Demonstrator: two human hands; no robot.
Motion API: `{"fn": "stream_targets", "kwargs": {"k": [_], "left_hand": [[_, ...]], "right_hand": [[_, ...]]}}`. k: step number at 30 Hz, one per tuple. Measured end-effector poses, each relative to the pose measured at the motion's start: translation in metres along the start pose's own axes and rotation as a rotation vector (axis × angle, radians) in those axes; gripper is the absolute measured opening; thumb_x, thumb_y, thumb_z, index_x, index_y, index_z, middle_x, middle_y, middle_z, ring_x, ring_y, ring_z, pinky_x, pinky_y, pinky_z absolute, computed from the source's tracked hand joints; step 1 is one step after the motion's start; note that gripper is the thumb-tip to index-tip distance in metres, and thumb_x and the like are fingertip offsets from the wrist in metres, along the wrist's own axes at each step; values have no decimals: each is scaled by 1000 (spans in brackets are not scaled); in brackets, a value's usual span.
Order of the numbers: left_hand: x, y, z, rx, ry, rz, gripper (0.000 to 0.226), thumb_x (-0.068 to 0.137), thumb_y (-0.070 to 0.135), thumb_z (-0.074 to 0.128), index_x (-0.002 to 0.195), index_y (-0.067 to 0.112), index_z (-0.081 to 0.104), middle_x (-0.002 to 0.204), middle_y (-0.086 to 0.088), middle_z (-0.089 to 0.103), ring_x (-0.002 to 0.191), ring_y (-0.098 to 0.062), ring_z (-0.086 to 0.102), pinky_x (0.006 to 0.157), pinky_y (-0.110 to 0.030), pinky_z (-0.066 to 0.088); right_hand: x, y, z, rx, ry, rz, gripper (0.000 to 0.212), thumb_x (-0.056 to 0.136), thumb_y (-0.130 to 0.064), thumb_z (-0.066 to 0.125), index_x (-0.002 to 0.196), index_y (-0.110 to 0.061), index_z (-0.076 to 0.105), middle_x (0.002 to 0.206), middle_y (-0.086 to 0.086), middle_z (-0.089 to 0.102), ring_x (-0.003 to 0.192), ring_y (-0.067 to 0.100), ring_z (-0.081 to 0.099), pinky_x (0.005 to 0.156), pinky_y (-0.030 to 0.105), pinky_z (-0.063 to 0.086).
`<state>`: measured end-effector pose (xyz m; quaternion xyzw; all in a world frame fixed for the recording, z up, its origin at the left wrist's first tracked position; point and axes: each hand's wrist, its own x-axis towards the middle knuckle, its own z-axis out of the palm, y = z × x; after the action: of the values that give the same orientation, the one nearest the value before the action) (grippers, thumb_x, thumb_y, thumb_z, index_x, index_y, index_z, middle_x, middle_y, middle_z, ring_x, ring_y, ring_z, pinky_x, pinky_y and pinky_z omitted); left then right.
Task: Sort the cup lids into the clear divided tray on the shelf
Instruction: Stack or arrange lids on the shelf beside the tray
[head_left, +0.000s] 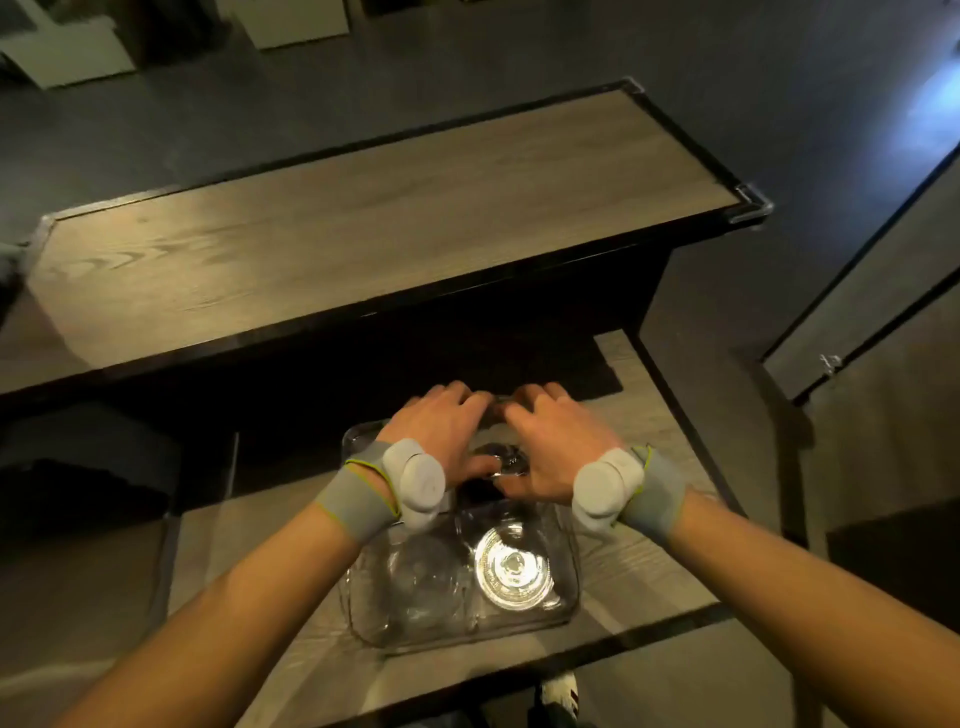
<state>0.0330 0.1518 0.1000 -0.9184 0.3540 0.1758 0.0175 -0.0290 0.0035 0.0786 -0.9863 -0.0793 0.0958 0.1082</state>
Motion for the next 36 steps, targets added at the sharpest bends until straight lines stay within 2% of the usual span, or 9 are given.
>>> {"fn": "stream_targets", "kwargs": {"k": [3,7,11,16,21,24,28,33,36], "left_hand": [[-38,-31,16,-38,-100,-56,68,81,49,65,137,20,39,134,-5,50,124,-27,50,100,-37,43],[-67,-57,33,-72,-201,-123,68,81,52,63,137,21,41,135,-3,54,121,-25,55,96,-39,49],[-79,-74,41,-107,-128,-145,57,85,48,59,134,21,47,134,-3,56,121,-24,55,95,-38,50],[-77,-81,43,-110,-115,-174,49,89,41,57,132,21,47,130,-6,55,119,-27,53,94,-41,49],[-79,-87,47,-118,-85,-171,47,90,41,55,131,21,47,129,-6,55,119,-26,53,91,-39,50],[-80,-88,49,-125,-65,-182,47,91,40,54,133,21,45,130,-5,54,119,-26,53,89,-36,47],[-79,-91,51,-137,-58,-184,47,92,39,53,135,23,44,131,-4,53,120,-26,52,90,-35,46],[-77,-91,51,-146,-80,-209,48,92,40,53,136,21,43,134,-4,52,123,-25,51,93,-38,47],[-76,-90,51,-137,-93,-209,49,92,41,52,136,20,43,135,-5,50,124,-26,50,96,-40,48]], "right_hand": [[0,-41,19,-41,-87,-152,76,75,-62,64,134,-19,42,132,12,46,119,33,45,92,43,48],[1,-75,44,-76,-205,-314,75,75,-58,65,134,-16,44,132,15,47,120,34,46,92,44,49],[1,-91,58,-67,-294,-363,78,75,-56,68,137,-18,40,132,13,45,121,33,44,87,46,54],[3,-108,68,-158,-263,-436,74,76,-49,71,133,-12,43,133,15,39,114,34,47,77,46,56],[-3,-115,79,-163,-320,-427,54,80,-37,66,123,-8,49,132,14,35,103,37,56,67,43,56],[-7,-110,90,-182,-397,-369,44,86,-25,61,123,-7,49,133,15,35,104,39,57,73,45,56],[5,-110,108,-229,-574,-288,43,81,-15,68,122,-8,56,131,13,43,108,40,56,78,45,54],[13,-115,121,-283,-561,-247,32,97,-16,48,127,-6,55,130,17,52,117,38,53,91,43,46],[15,-120,129,-343,-587,-277,40,99,-19,44,136,-5,48,140,16,44,125,39,46,99,44,41]]}}
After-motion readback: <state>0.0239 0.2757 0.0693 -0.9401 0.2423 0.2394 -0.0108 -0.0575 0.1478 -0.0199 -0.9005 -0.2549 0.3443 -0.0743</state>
